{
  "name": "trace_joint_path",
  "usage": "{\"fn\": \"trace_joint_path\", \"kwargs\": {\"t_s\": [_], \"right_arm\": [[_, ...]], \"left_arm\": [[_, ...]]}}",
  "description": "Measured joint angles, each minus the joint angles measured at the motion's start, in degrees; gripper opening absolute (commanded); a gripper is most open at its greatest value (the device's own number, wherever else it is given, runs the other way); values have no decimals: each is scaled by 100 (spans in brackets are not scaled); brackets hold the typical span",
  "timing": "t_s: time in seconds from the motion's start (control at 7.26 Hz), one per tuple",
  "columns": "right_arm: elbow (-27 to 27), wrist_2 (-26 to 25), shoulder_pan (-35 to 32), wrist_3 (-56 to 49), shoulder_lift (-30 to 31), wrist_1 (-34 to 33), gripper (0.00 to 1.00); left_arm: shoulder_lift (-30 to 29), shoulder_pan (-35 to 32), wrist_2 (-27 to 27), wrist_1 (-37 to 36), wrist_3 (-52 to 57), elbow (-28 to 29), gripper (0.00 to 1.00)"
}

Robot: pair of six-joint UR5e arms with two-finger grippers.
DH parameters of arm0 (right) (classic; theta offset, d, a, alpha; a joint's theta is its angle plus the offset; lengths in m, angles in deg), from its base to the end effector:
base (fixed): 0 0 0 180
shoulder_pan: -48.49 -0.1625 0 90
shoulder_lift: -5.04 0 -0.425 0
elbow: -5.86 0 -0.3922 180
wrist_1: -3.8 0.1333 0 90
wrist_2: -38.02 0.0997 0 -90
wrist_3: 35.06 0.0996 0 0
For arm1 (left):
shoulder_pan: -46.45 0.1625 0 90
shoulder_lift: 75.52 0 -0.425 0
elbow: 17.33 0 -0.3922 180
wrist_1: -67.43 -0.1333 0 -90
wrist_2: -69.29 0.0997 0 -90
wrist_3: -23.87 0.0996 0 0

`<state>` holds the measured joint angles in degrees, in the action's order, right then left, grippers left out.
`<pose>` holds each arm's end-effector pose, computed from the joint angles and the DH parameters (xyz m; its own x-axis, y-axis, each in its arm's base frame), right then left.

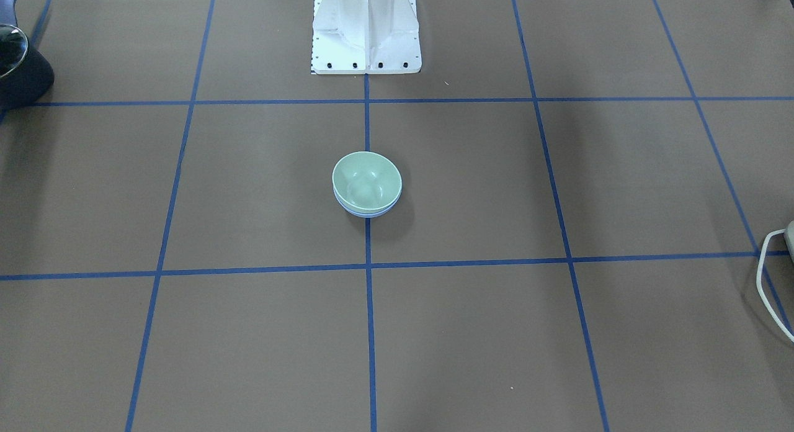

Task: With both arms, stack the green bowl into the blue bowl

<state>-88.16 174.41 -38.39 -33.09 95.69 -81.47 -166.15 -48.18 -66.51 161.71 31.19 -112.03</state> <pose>0.0341 -0.4977 0.6184 0.6846 -0.1053 0.7212 0.0304 0.9928 0.1162 -0.1025 -0.4984 0.6029 0.7089 0.1877 -0.6798 -0.0108 0.9667 0.2556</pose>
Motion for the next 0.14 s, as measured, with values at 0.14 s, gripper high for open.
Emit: {"fn": "trace_joint_path", "kwargs": {"t_s": [0.14], "right_arm": [[-21, 9, -13, -46, 58, 17, 100]], "left_arm": [[1, 0, 6, 2, 1, -12, 98]]}}
